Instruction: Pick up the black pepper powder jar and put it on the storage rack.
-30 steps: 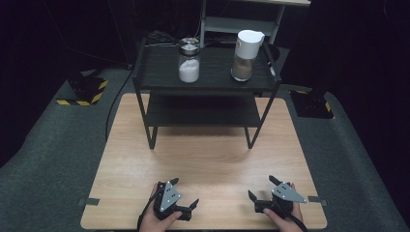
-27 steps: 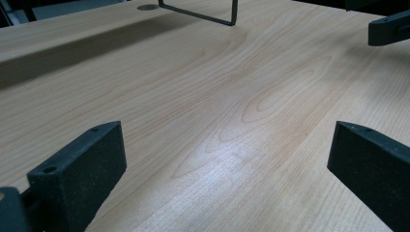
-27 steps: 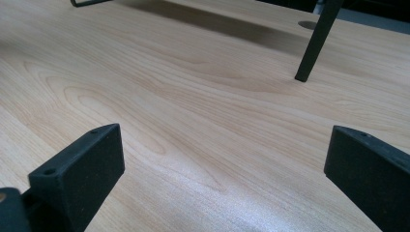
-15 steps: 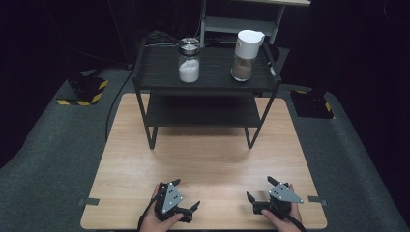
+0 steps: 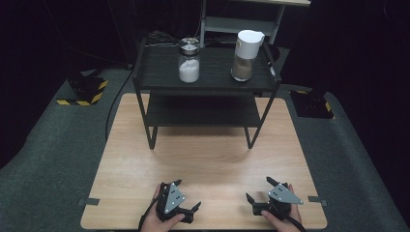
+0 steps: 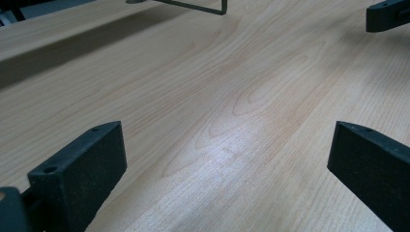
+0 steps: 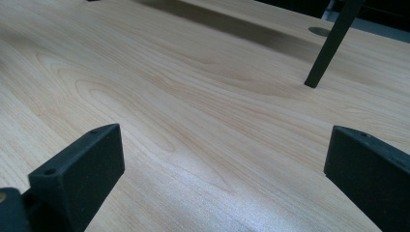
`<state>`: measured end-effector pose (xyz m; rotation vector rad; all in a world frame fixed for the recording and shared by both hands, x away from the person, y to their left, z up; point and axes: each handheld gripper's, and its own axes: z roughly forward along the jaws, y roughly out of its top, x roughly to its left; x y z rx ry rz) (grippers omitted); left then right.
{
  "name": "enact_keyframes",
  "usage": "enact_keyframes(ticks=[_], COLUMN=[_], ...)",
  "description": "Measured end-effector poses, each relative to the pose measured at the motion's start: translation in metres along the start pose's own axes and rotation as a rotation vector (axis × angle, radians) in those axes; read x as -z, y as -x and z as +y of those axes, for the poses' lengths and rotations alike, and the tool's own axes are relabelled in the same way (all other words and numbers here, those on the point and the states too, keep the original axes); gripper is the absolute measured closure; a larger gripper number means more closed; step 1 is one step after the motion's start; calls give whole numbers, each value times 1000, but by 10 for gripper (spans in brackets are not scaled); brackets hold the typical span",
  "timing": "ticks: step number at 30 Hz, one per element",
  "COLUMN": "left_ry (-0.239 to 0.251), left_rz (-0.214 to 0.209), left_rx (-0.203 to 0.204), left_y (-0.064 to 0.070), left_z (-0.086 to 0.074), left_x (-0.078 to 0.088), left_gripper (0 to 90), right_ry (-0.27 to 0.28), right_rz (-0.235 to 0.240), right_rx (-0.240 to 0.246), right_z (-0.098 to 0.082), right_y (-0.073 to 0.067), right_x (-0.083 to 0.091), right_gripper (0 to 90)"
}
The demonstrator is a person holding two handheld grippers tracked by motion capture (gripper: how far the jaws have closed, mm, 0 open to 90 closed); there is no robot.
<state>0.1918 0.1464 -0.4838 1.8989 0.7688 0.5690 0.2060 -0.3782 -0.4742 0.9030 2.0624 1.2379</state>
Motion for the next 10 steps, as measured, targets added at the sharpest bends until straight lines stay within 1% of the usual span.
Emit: enact_keyframes(ticks=[5, 7, 10], left_ry=[-12, -13, -5], left_rz=[1, 3, 11], left_rx=[-13, -10, 12], left_y=[1, 1, 0], left_z=[3, 3, 2], left_x=[-3, -3, -2], left_gripper=[6, 6, 7], right_ry=[7, 12, 14], right_rz=[-4, -6, -2], right_rx=[-15, -18, -16], right_z=[-1, -2, -3], right_y=[1, 1, 1], right_x=[1, 1, 2], right_gripper=[4, 4, 5])
